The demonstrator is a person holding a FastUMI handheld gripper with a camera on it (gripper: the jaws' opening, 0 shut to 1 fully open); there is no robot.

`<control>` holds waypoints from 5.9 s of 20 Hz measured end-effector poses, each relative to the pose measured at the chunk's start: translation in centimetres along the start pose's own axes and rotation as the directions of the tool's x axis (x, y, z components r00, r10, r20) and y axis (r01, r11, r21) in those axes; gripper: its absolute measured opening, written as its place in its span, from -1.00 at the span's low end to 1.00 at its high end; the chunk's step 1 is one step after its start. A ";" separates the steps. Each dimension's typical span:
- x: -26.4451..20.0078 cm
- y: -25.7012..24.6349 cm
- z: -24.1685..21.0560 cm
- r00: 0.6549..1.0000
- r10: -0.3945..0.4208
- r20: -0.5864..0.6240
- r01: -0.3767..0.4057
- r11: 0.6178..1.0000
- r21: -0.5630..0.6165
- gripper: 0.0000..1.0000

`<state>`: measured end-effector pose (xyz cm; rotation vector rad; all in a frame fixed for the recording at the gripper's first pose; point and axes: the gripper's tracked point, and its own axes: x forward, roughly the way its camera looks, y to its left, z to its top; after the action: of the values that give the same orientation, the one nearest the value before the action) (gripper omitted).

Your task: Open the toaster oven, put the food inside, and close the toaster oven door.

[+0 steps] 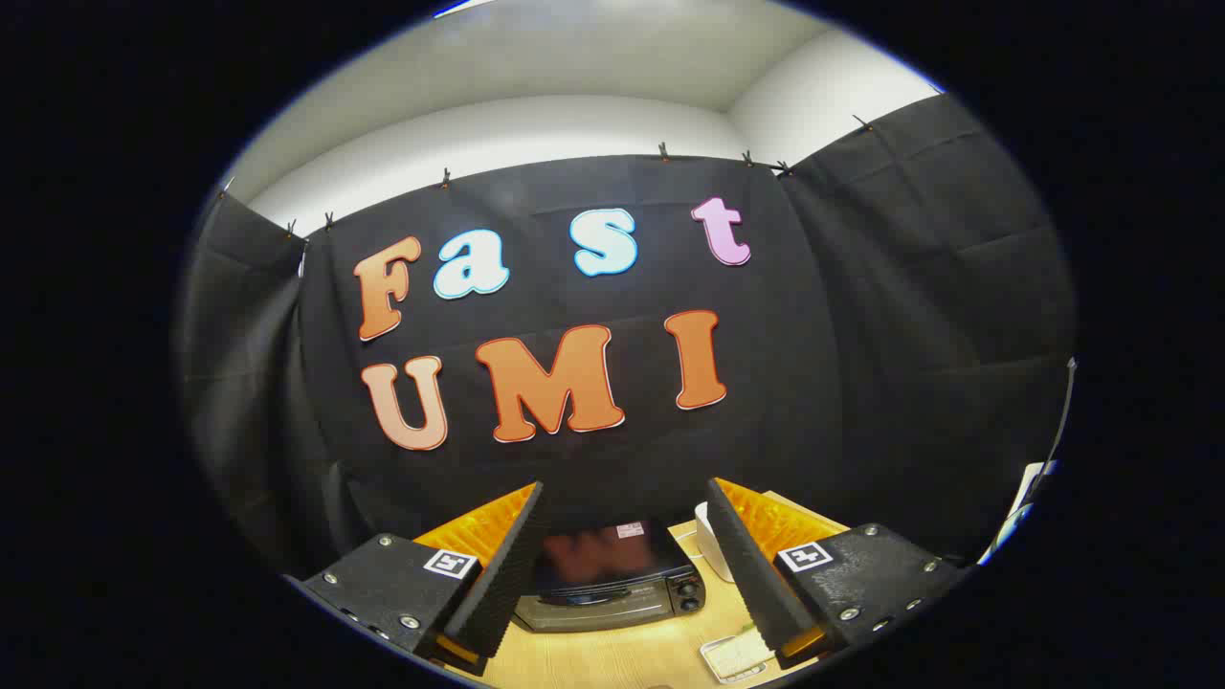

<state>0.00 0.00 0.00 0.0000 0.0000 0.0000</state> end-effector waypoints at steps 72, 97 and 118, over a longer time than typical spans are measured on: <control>0.7 2.3 -37.2 0.833 0.000 -0.553 -0.099 0.984 -0.149 0.99; 11.7 4.1 -29.8 0.909 0.092 -0.406 -0.091 0.996 0.021 0.98; 12.7 5.0 -29.6 0.881 0.049 -0.470 -0.146 0.974 -0.173 0.98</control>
<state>12.69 4.96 -29.61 -0.2064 0.4823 0.1026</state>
